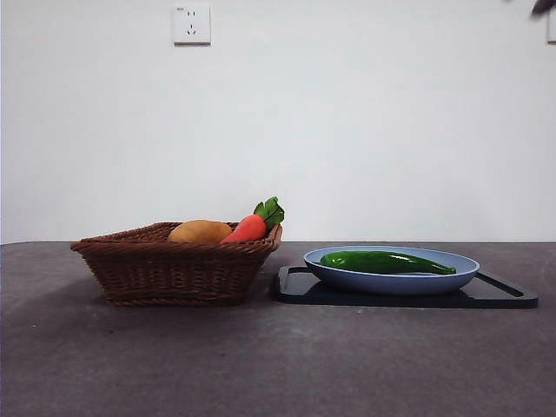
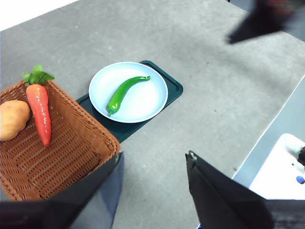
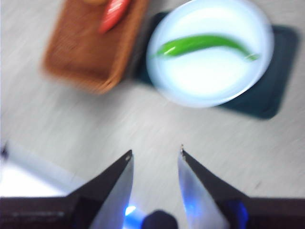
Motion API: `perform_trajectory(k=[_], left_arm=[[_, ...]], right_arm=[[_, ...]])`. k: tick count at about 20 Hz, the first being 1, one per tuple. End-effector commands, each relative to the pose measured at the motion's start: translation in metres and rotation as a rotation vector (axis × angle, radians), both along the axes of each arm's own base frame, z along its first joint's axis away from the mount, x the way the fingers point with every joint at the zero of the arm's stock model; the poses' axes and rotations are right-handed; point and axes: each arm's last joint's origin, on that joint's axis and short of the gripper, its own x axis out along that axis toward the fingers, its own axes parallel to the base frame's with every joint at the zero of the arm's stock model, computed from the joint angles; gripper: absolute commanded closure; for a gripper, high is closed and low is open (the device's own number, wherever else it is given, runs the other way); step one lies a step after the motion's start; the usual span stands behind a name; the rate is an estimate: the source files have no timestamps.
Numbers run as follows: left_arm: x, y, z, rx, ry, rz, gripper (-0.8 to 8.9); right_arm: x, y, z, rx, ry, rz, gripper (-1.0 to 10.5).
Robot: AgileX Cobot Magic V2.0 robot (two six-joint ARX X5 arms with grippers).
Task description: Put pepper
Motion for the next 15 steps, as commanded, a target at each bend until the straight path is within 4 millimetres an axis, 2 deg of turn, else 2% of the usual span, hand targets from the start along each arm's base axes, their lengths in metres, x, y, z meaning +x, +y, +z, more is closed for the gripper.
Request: perform_trajectory(k=[1, 4, 6, 8, 9, 15], left_arm=[[-0.001, -0.001, 0.005, 0.001, -0.015, -0.015, 5.82], [-0.002, 0.0, 0.003, 0.013, -0.002, -0.015, 5.83], [-0.003, 0.0, 0.002, 0.024, 0.009, -0.015, 6.27], [-0.003, 0.001, 0.001, 0.033, 0.018, -0.015, 7.55], [-0.003, 0.001, 0.001, 0.034, 0.019, -0.015, 8.08], [-0.003, 0.001, 0.001, 0.028, 0.014, -0.015, 8.05]], right_arm=[[-0.028, 0.006, 0.011, -0.005, -0.02, 0.079, 7.8], [-0.064, 0.007, 0.015, -0.011, 0.011, 0.165, 7.8], [-0.077, 0.007, 0.019, 0.002, -0.024, 0.209, 8.2], [-0.084, 0.006, 0.021, -0.002, -0.059, 0.24, 9.5], [-0.085, 0.005, 0.021, -0.002, -0.065, 0.243, 9.4], [-0.085, 0.005, 0.021, 0.012, -0.047, 0.217, 9.4]])
